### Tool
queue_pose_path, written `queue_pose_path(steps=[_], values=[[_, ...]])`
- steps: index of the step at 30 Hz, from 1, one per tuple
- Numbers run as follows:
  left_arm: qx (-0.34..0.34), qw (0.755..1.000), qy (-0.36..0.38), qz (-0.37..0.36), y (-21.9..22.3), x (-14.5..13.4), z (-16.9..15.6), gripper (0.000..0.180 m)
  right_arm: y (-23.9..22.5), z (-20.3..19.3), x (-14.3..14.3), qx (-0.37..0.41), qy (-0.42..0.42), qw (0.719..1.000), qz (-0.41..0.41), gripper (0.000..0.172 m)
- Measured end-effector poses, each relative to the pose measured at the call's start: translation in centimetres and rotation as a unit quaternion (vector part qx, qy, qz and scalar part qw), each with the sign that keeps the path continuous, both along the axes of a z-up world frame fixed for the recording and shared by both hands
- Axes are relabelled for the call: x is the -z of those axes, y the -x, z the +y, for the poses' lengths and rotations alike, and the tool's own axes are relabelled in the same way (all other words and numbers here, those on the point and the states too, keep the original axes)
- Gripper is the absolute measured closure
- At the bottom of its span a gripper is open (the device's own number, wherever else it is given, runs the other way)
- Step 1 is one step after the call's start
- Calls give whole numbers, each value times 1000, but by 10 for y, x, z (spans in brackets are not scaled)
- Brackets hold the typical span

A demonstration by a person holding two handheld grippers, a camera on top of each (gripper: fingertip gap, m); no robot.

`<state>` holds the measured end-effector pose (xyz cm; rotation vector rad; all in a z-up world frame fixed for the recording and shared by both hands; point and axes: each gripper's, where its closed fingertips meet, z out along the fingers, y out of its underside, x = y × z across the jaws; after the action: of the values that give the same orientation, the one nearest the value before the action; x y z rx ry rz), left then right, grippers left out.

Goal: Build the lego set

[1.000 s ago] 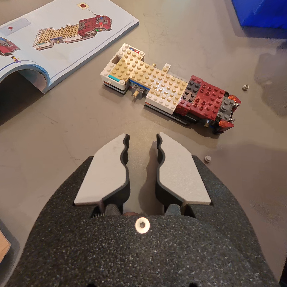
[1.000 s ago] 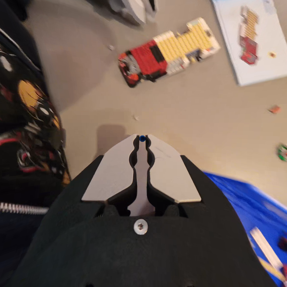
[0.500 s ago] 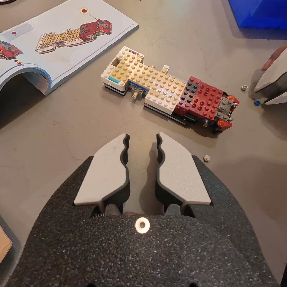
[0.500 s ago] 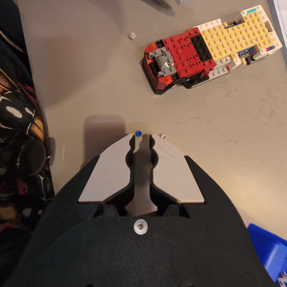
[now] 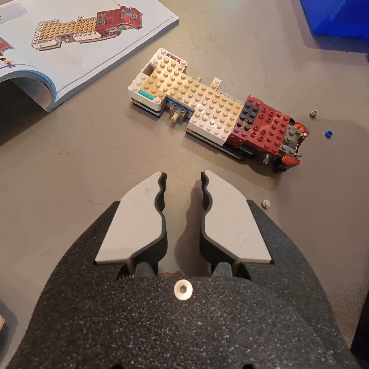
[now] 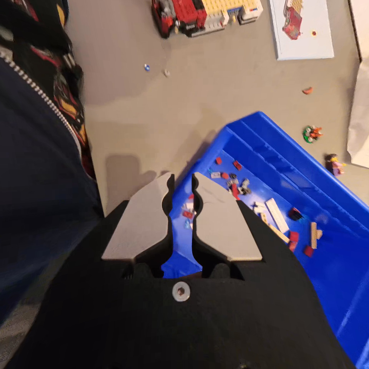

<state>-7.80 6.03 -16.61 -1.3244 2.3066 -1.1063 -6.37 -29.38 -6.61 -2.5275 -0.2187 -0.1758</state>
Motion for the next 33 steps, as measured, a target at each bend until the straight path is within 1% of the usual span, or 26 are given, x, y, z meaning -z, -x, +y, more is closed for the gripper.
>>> queue_pose_path(steps=[2,3,5,7,11,16,20,27,28,31,33], values=[[-8,1000,-7,9,-1,3,2,146,-14,-13,-3,-12,10,1000,-2,155],[-11,1000,-14,13,-2,5,3,146,-22,-21,1,-27,22,999,-8,155],[-12,1000,-24,9,-3,5,2,146,-36,-33,12,-62,48,997,-22,155],[-12,1000,-28,6,-2,6,2,145,-42,-39,25,-102,65,993,-14,155],[-10,999,-36,3,-2,6,2,144,-40,-35,42,-182,55,981,25,155],[-12,999,-37,1,-1,6,2,143,-47,-31,55,-220,53,974,26,154],[-15,999,-45,-6,-2,5,3,143,-54,-38,52,-204,56,977,12,155],[-16,999,-46,-10,-2,4,3,142,-87,-90,39,-94,134,986,-37,155],[-15,999,-45,-9,-2,4,2,142,-91,-96,35,-77,138,986,-44,158],[-10,999,-39,-3,-1,5,1,142,-98,-107,27,-42,144,988,-48,156],[-6,999,-37,2,0,6,0,142,-104,-109,27,-32,146,987,-57,154]])
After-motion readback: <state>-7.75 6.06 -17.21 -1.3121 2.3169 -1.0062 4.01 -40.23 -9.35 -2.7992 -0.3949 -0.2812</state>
